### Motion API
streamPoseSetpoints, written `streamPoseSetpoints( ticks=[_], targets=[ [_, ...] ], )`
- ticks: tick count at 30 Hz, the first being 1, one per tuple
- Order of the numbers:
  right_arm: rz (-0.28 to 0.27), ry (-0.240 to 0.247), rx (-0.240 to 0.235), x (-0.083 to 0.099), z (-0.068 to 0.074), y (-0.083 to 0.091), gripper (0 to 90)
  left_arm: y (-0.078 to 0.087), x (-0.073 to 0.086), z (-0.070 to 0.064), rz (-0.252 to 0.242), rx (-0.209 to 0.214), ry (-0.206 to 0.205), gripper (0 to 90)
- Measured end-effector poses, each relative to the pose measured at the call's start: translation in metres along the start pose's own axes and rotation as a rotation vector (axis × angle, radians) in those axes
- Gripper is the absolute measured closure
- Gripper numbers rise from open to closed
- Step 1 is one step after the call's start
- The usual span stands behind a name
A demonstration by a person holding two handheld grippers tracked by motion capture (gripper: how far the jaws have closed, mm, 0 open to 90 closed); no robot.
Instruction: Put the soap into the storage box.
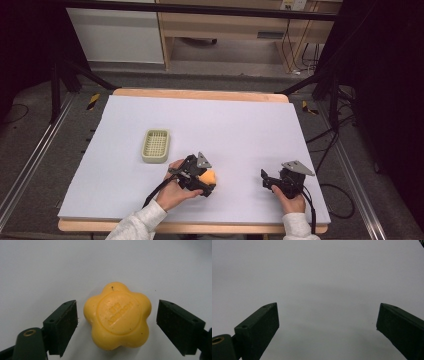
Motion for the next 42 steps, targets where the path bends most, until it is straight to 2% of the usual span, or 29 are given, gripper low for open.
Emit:
streamPoseSetpoints(
  ticks=[15, 24, 42],
  targets=[
    [0.003, -0.005, -0.009, 0.0, 0.0, 0.0, 5.0, -0.012, 0.001, -0.001, 0.04, -0.006, -0.009, 19.0],
    [0.003, -0.005, -0.008, 0.0, 0.0, 0.0, 5.0, -0.017, 0.0, 0.0, 0.055, -0.006, 0.004, 23.7],
    [0.005, -0.007, -0.007, 0.0, 0.0, 0.0, 5.1, -0.021, 0.0, 0.0, 0.08, -0.013, 0.017, 24.4]
  ],
)
Point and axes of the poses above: each handheld gripper's, and its own axes: y roughly backward along the jaws, x roughly out of its underside, z roughly to its left, the point moved 5 cm from there along -y, roughly forward along the jaws, and after that the axes turned 6 degrees about y, right-handed, at the moved point
